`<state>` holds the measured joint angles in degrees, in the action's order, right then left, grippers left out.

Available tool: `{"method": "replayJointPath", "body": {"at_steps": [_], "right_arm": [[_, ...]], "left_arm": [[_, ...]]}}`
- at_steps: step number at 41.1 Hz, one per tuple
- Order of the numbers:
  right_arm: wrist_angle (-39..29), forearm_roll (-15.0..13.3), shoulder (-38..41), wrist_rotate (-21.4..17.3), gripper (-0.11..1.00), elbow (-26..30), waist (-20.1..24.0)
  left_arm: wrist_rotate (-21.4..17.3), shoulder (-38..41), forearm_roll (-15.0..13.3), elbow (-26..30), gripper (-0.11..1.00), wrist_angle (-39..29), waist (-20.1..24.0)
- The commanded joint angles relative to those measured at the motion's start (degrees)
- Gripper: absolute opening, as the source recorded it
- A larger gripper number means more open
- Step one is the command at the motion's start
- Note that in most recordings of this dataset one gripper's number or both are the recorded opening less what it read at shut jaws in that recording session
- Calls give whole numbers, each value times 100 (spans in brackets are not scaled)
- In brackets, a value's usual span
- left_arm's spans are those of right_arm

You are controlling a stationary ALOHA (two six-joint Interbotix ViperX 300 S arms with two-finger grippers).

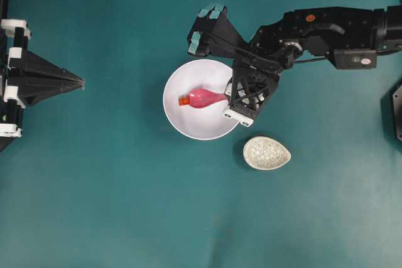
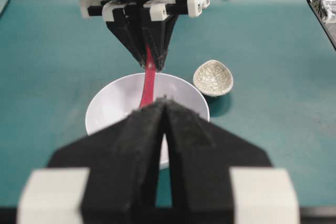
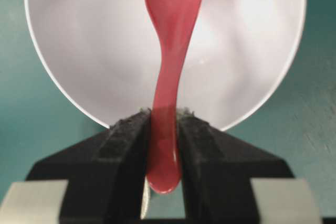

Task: Grip the spoon and scoop the red block from the bowl with right arm.
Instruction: 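Drag the spoon under the red cube to scoop it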

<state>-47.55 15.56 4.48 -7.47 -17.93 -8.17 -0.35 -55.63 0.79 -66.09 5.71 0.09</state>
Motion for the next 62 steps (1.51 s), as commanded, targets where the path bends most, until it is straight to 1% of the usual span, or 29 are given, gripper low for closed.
{"method": "replayJointPath", "body": {"at_steps": [1,8,35,47,55,62], "right_arm": [[70,9,-62,-9,22,158,70],[79,18,-62,-26,22,167,123],[562,35,-62,-62,22,158,193],[598,26,-79,-62,22,132,193],[650,26,-202,-70,22,-53,193],[958,26,-492,-79,22,-396,193]], "left_arm": [[-9,26,18,167,0,35,0],[-9,35,18,167,0,26,0],[-9,53,18,167,0,26,0],[-9,53,18,167,0,26,0],[0,35,18,176,0,18,0],[0,18,18,176,0,26,0]]}}
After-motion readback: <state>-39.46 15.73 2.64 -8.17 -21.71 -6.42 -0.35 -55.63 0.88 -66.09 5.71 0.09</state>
